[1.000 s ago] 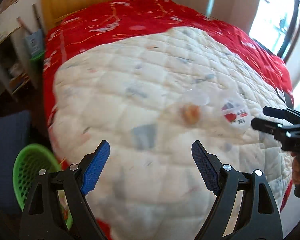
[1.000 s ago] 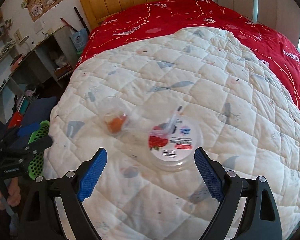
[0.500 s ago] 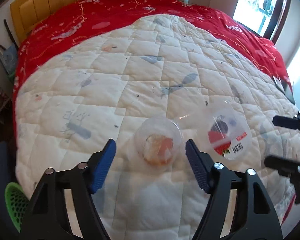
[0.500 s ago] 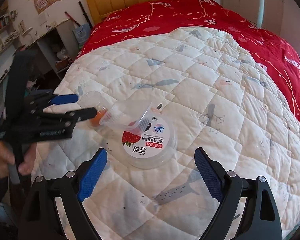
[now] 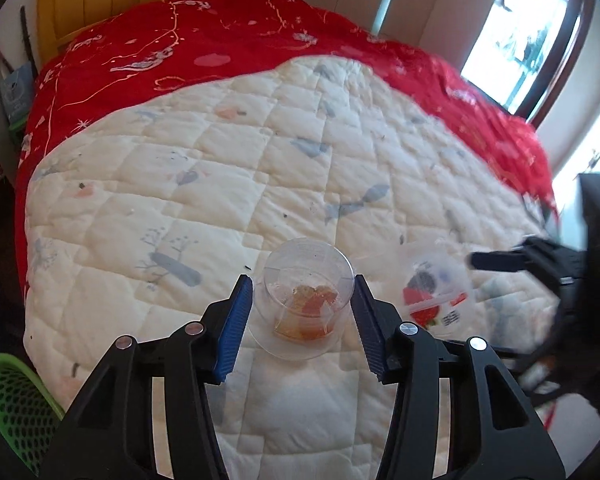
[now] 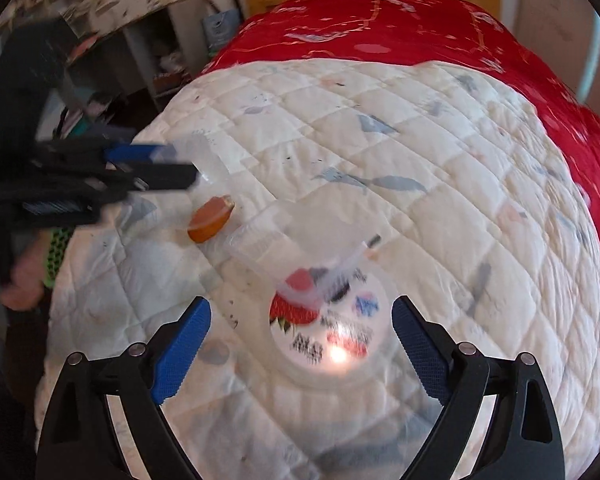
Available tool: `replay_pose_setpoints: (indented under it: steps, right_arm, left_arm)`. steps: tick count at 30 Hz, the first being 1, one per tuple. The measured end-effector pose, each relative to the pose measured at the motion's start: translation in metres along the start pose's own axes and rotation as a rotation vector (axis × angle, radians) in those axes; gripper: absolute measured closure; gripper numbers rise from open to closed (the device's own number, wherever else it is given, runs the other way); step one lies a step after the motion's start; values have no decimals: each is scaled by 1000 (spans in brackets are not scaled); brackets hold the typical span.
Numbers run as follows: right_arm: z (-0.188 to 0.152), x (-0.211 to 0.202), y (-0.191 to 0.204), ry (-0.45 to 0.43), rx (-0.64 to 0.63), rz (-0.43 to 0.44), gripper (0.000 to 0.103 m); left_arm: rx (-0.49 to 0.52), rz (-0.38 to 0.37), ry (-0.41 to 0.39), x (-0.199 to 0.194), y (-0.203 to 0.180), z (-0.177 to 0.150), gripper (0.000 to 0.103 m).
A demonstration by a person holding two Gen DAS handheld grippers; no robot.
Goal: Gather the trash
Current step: 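Grasp the clear cup with the left tool while the right tool reaches the clear tray, then drop the clear cup into the basket with the left tool while the right tool lifts the clear tray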
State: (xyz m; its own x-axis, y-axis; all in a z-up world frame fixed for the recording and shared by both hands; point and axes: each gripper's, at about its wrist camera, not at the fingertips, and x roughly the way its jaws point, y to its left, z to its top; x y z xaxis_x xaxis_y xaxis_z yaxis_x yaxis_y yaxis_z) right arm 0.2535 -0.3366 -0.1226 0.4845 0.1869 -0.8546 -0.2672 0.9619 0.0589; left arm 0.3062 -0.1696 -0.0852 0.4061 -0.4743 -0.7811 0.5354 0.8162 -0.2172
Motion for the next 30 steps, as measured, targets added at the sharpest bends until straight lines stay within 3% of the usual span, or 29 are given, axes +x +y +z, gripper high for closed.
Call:
replay_pose_setpoints:
  steps: [13, 20, 30]
  right_arm:
    - [31, 47, 9, 69, -189, 29, 14]
    - [32, 43, 22, 75, -216, 34, 34]
    - [13, 5, 49, 23, -104, 21, 43]
  left_arm:
    - [-39, 41, -59, -38, 34, 1, 53]
    - [-66, 60, -41, -37, 46, -10, 53]
    - [-99, 87, -62, -72, 57, -36, 53]
